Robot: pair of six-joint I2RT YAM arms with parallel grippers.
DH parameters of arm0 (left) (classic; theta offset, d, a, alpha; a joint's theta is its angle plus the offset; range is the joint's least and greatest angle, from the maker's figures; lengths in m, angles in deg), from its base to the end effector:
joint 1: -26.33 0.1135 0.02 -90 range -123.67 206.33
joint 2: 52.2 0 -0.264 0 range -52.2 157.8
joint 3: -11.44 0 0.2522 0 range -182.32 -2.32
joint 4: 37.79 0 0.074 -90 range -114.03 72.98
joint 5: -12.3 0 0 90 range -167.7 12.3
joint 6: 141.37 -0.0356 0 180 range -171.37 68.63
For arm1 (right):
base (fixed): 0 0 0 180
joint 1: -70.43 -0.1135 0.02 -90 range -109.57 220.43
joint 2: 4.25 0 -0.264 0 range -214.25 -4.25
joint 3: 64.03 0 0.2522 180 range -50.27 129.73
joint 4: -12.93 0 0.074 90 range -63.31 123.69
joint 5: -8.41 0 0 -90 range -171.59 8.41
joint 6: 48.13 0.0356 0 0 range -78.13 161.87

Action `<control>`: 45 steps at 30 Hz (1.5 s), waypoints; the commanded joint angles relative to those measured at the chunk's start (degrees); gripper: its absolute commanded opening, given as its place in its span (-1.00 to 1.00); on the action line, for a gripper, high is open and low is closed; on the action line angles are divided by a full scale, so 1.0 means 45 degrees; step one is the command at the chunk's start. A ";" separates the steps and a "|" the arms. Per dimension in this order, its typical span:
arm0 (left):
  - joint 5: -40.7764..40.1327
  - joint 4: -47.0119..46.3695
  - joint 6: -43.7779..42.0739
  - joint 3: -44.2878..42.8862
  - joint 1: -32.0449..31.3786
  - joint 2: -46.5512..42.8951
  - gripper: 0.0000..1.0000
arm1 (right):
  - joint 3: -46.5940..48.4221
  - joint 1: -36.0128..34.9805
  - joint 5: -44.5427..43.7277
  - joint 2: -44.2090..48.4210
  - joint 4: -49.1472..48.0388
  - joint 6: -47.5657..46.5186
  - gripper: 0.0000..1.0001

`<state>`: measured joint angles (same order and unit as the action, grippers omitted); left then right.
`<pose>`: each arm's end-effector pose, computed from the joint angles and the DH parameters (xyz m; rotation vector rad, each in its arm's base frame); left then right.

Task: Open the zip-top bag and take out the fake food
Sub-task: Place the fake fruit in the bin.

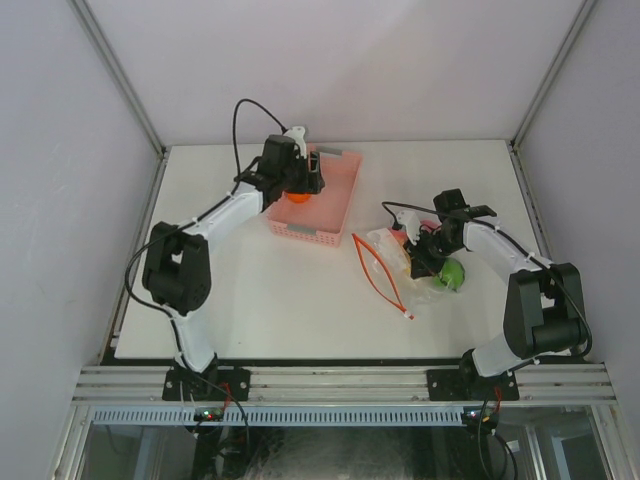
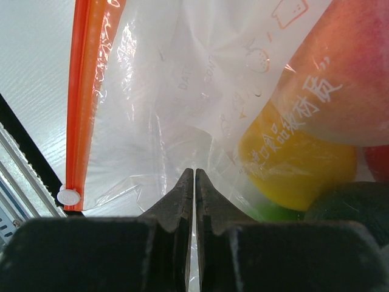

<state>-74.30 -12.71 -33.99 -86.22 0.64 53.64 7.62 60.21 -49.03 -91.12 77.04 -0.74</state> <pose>0.3895 -0.1897 0.2715 0.1939 2.1839 -0.4951 0.2605 0.0664 0.2087 -1.2789 2.4076 0.6933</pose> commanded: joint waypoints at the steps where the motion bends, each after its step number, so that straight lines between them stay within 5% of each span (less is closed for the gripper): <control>1: -0.1295 0.1857 -0.1430 -0.2577 0.0006 0.1129 -0.39 | 0.0460 0.0000 0.0066 0.0347 -0.0091 -0.0158 -0.96; 15: -0.3206 0.4936 -0.4692 -0.8728 -0.0031 0.5332 -0.35 | 0.0457 0.0005 0.0031 0.0335 -0.0087 -0.0189 -0.95; 27: -0.3988 0.3887 -0.6108 -1.0077 -0.0181 0.6774 -0.27 | 0.0456 -0.0073 -0.0091 0.0111 -0.0094 -0.0199 -0.96; 39: -0.4969 0.2608 -0.6701 -1.0263 -0.0374 0.7430 0.39 | 0.0469 -0.0073 -0.0116 0.0081 -0.0056 -0.0234 -0.96; 45: -0.5070 0.2598 -0.6736 -1.0134 -0.0371 0.7538 0.54 | 0.0459 -0.0073 -0.0091 0.0075 -0.0045 -0.0258 -0.96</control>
<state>-95.56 1.30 -63.08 -128.29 -0.92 87.13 7.62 60.17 -49.64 -91.14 77.06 -0.83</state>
